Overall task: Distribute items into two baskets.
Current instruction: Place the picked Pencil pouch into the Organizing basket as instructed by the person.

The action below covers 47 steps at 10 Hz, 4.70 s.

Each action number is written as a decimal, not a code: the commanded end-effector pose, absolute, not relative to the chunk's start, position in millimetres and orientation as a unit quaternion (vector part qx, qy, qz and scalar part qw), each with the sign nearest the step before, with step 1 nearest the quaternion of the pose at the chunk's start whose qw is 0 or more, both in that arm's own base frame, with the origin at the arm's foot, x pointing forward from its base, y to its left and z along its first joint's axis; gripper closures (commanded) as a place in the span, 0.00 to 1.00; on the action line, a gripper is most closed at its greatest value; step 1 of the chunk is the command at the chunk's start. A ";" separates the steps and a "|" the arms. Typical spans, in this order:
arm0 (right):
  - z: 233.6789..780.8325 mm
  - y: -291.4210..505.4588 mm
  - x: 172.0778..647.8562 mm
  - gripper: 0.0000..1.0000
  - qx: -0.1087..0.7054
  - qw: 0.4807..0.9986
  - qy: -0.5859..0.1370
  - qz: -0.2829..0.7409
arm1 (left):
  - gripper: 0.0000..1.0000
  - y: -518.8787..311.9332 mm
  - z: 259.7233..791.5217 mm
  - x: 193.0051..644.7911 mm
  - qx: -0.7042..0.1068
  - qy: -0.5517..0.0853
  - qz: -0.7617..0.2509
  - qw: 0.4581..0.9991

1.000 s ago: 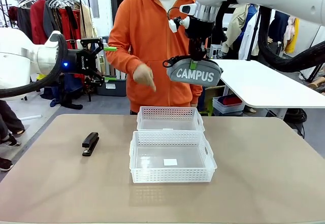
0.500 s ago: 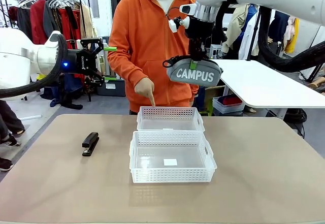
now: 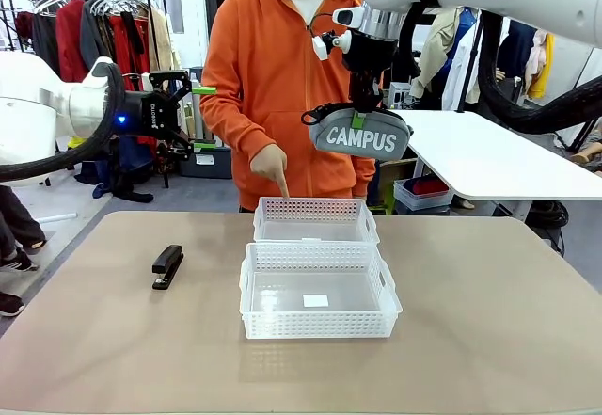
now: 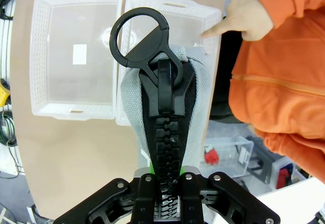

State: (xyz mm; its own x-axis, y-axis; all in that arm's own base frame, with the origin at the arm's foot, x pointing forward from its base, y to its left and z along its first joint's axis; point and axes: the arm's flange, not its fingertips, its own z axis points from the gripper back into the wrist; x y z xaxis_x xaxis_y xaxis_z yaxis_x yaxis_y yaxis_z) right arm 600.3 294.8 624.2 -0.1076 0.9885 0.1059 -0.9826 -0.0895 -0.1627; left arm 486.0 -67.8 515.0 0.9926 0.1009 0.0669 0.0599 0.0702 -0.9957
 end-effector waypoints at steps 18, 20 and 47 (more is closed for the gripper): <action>494.1 400.6 625.5 1.00 -0.058 0.691 0.002 0.720 | 0.00 -66.7 516.6 484.3 -0.682 -0.061 0.016 0.728; 502.9 396.1 623.5 1.00 -0.047 0.685 -0.009 0.727 | 0.00 -66.7 516.6 484.3 -0.682 -0.061 0.016 0.728; 361.4 397.6 643.8 0.35 -0.028 0.732 0.016 0.681 | 0.00 -66.7 516.6 484.3 -0.682 -0.061 0.016 0.728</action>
